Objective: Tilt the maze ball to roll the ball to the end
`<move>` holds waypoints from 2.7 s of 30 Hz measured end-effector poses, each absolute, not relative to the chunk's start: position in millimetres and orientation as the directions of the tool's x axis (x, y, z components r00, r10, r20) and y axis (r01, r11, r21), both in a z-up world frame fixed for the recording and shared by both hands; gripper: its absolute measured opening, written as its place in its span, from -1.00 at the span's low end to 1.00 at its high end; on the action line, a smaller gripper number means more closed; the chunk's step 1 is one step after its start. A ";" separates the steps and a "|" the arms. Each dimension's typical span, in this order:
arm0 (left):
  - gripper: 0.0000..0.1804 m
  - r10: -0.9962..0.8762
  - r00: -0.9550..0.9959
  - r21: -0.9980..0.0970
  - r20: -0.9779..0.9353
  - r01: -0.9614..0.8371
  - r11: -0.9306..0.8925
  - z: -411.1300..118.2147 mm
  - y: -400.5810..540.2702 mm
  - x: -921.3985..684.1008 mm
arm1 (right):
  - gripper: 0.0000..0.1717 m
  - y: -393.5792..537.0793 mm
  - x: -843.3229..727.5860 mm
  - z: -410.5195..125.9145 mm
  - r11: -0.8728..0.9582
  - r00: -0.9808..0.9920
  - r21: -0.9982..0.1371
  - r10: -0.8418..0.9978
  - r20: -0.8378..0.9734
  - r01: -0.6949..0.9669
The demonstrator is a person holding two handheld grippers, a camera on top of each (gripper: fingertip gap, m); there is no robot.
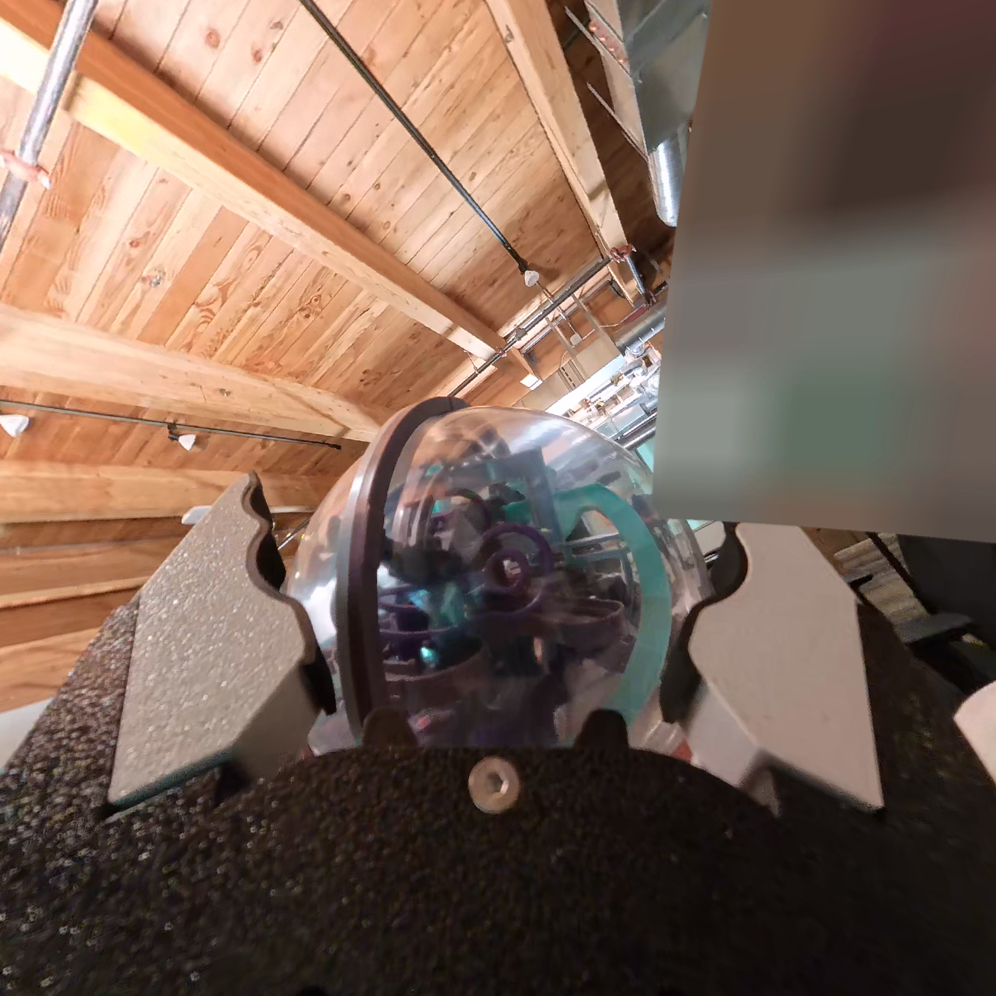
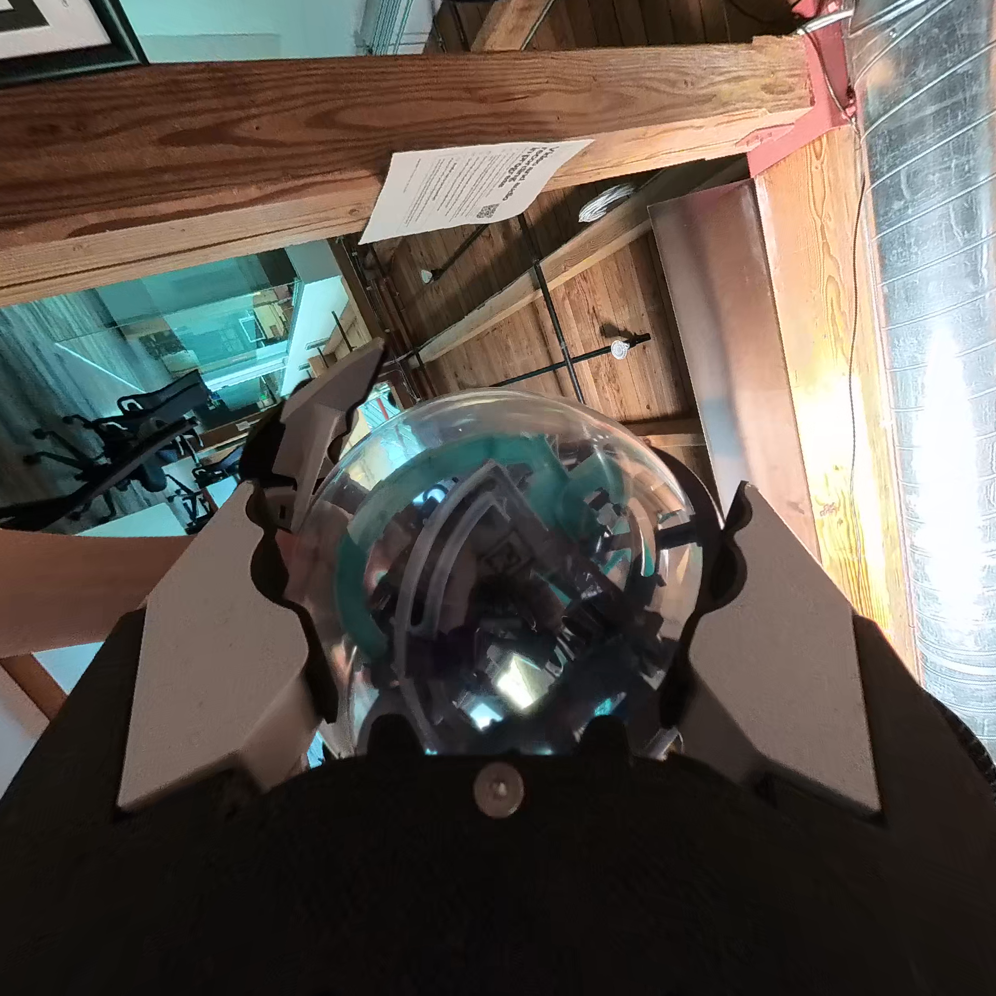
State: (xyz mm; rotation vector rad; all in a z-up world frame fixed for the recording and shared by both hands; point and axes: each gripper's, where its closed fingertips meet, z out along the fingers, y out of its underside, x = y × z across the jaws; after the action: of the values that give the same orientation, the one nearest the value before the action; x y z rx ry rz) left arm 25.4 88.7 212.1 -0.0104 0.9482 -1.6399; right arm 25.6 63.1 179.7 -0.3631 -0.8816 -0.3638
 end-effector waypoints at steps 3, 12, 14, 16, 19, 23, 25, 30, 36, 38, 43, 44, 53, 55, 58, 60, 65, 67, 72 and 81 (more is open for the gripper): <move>0.74 -0.811 -0.286 -0.547 -0.511 0.836 0.050 210.2 83.9 23.0 | 0.83 62.7 23.6 180.3 0.870 0.559 -0.130 -0.185 0.808 0.476; 0.74 -0.738 -0.216 -0.421 -0.640 0.901 0.101 215.8 63.9 -1.2 | 0.83 44.1 1.3 186.7 0.882 0.461 0.000 -0.246 0.853 0.471; 0.74 -0.721 -0.202 -0.410 -0.663 0.904 0.124 216.6 58.4 -3.6 | 0.83 39.8 -1.4 187.8 0.885 0.457 0.019 -0.259 0.851 0.465; 0.74 -0.711 -0.189 -0.406 -0.677 0.902 0.147 218.0 54.7 -3.6 | 0.83 37.1 -1.3 189.7 0.891 0.463 0.026 -0.261 0.847 0.454; 0.74 -0.704 -0.170 -0.410 -0.689 0.893 0.186 220.3 53.5 0.0 | 0.83 36.4 2.1 194.8 0.909 0.506 -0.007 -0.226 0.832 0.417; 0.74 -0.737 -0.170 -0.469 -0.654 0.855 0.219 224.3 58.0 8.8 | 0.83 43.0 10.7 199.2 0.914 0.565 -0.080 -0.175 0.806 0.397; 0.74 -0.746 -0.176 -0.486 -0.643 0.846 0.220 224.6 59.7 10.4 | 0.83 44.7 12.3 199.3 0.915 0.581 -0.099 -0.162 0.797 0.391; 0.74 -0.772 -0.212 -0.528 -0.600 0.829 0.183 223.7 68.7 13.2 | 0.83 53.2 16.6 196.5 0.906 0.604 -0.138 -0.147 0.783 0.399; 0.74 -0.802 -0.224 -0.570 -0.554 0.804 0.169 222.8 76.7 20.6 | 0.83 60.6 24.0 195.1 0.903 0.635 -0.187 -0.113 0.764 0.386; 0.74 -0.809 -0.222 -0.582 -0.544 0.794 0.173 223.1 77.2 22.3 | 0.83 61.1 25.8 195.0 0.906 0.646 -0.199 -0.101 0.756 0.375; 0.74 -0.823 -0.239 -0.615 -0.516 0.772 0.161 222.2 81.1 24.8 | 0.83 64.7 26.9 193.6 0.902 0.658 -0.219 -0.090 0.747 0.372; 0.74 -0.824 -0.241 -0.617 -0.513 0.771 0.159 221.9 82.2 25.0 | 0.83 65.6 26.9 193.3 0.901 0.661 -0.222 -0.089 0.745 0.372; 0.73 -0.828 -0.270 -0.658 -0.492 0.738 0.150 215.4 78.4 30.6 | 0.83 61.8 31.6 185.8 0.896 0.694 -0.247 -0.090 0.715 0.370; 0.73 -0.840 -0.270 -0.679 -0.470 0.719 0.148 214.3 78.2 34.7 | 0.83 61.5 34.8 185.2 0.894 0.706 -0.270 -0.069 0.705 0.357; 0.73 -0.864 -0.270 -0.709 -0.424 0.693 0.131 215.3 80.1 40.7 | 0.83 62.3 40.5 186.4 0.889 0.731 -0.315 -0.032 0.682 0.333; 0.73 -0.875 -0.276 -0.724 -0.397 0.681 0.114 215.3 81.3 43.1 | 0.83 62.6 42.9 185.8 0.884 0.740 -0.332 -0.023 0.672 0.329; 0.73 -0.873 -0.292 -0.731 -0.392 0.674 0.103 209.3 81.3 45.2 | 0.83 62.8 44.2 179.4 0.879 0.737 -0.329 -0.036 0.675 0.344; 0.73 -0.874 -0.295 -0.735 -0.385 0.671 0.098 207.3 83.2 47.6 | 0.83 64.7 46.3 177.9 0.877 0.738 -0.335 -0.032 0.674 0.344; 0.74 -0.883 -0.294 -0.745 -0.365 0.661 0.088 206.0 88.3 52.3 | 0.84 69.3 50.9 176.6 0.873 0.749 -0.354 -0.021 0.663 0.337; 0.74 -0.895 -0.276 -0.758 -0.349 0.645 0.097 201.8 90.9 51.0 | 0.84 72.0 48.8 172.8 0.875 0.752 -0.367 0.004 0.659 0.316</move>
State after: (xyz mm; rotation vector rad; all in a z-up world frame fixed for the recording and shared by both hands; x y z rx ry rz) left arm 51.0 90.9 201.8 -0.3218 1.0570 -1.5335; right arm 48.8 72.0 172.8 -0.4847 -0.7049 -0.1779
